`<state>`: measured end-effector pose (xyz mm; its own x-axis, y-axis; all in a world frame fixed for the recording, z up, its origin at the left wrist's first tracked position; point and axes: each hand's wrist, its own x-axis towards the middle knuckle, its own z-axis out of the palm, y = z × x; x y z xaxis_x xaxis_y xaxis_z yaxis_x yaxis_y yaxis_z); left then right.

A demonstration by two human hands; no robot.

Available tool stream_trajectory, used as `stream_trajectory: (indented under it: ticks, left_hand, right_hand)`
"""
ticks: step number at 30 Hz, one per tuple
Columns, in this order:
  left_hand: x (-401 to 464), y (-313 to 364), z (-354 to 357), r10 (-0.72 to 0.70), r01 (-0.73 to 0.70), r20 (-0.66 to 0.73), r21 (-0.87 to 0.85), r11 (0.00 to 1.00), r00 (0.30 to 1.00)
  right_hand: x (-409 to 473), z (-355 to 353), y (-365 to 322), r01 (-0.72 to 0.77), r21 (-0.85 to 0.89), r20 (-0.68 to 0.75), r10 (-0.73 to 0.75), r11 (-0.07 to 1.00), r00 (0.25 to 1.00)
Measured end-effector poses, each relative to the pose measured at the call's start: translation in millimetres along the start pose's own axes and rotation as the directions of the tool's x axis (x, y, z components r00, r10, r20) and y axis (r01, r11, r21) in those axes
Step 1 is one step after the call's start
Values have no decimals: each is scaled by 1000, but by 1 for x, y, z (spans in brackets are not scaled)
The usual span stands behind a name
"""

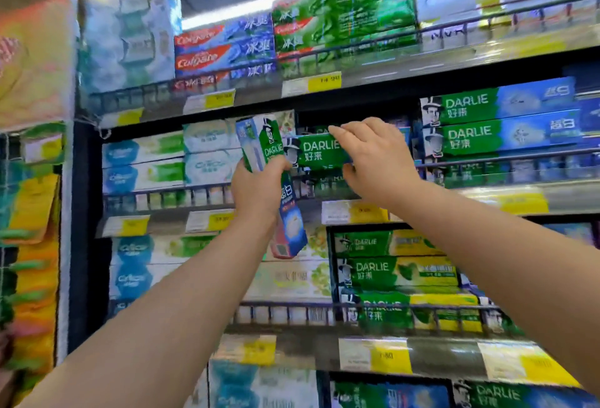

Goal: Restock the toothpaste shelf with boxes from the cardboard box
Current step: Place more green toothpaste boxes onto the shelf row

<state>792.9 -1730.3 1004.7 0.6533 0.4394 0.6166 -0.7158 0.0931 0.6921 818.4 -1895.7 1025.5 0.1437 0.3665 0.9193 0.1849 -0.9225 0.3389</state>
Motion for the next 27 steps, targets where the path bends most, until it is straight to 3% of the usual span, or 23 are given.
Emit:
stream_trajectory:
  ticks: [7,13,16,18,19,21,22,25,27]
  left_hand:
    - [24,-3,2,-196,188,190,59,980,962]
    - [35,-2,8,-245,222,241,121,968,939]
    - [39,-1,11,-253,245,185,63,967,950]
    - [41,-1,11,-276,287,125,-84,954,953]
    - [42,0,12,-290,309,124,-185,933,949]
    - [43,4,14,-291,324,146,-350,879,946]
    - [43,6,14,-300,338,158,-401,852,941]
    - [51,1,18,-361,417,208,-468,779,909]
    - [44,11,18,-376,432,214,-492,755,901]
  right_hand:
    - [2,12,-1,-168,-41,70,171,985,983]
    - [1,16,5,-174,-79,72,180,982,981]
    - [4,15,3,-192,-98,100,201,977,975]
    - [3,5,-4,-185,18,32,184,983,982]
    - [1,-1,-9,-180,177,19,180,968,984]
    - [-7,-15,-22,-207,557,135,158,804,978]
    - [-12,-20,-30,-242,655,211,135,716,968]
    - [-28,-22,-43,-293,730,289,110,618,951]
    - [-35,-23,-42,-345,764,290,188,545,938]
